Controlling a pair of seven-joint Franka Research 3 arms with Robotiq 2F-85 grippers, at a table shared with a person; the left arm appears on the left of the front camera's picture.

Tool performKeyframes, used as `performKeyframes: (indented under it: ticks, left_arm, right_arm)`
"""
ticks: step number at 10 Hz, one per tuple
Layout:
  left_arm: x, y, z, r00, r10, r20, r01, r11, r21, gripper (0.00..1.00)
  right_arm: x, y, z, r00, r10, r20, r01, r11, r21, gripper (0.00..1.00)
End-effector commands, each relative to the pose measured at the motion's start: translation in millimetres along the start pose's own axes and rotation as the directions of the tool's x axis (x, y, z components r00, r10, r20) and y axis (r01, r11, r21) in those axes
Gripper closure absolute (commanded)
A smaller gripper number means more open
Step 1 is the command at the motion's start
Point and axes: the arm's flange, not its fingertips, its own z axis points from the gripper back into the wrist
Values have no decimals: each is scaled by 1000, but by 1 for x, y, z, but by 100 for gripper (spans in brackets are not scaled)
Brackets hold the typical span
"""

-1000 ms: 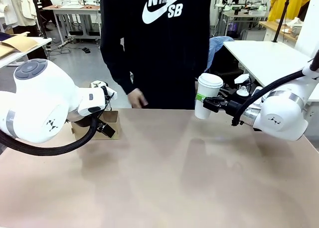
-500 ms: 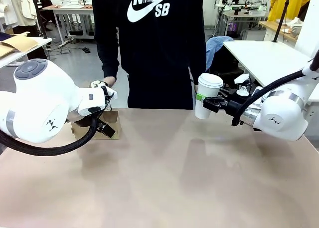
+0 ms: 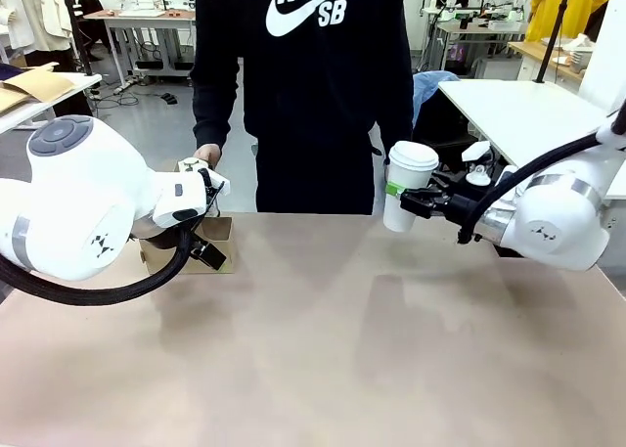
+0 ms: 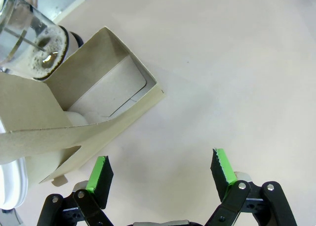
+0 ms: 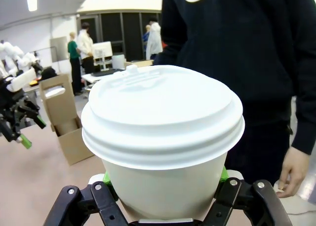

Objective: Pour a drink into a cup and package it in a carrier.
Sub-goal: When a person places the Paper Cup Lid on the 600 ml Paper Cup , lift the 600 ml Paper Cup.

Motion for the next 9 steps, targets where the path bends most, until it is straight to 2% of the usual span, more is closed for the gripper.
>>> performKeyframes:
  ticks: [1,3,5,6,7,9]
  left_arm:
    - [0,0,0,1000,1,1,-1,1000,-1,0]
    - [0,0,0,1000,1,1,-1,1000,-1,0]
    - [0,0,0,1000,1,1,-1,1000,-1,0]
    - [0,0,0,1000,1,1,-1,1000,-1,0]
    - [0,0,0,1000,1,1,-1,1000,-1,0]
    - [0,0,0,1000,1,1,-1,1000,-1,0]
  right_arm:
    - [71,-5,11,1000,18,2,-18,998,55,19]
    - [143,-1,27,1000,4,9,-5,991,136,19]
    - [216,23,35,999,16,-36,-9,980,197,19]
    - [239,35,34,998,17,-58,-4,977,214,19]
    - [253,44,30,996,18,-88,1,976,218,19]
    - [256,48,17,994,-24,-109,48,972,228,19]
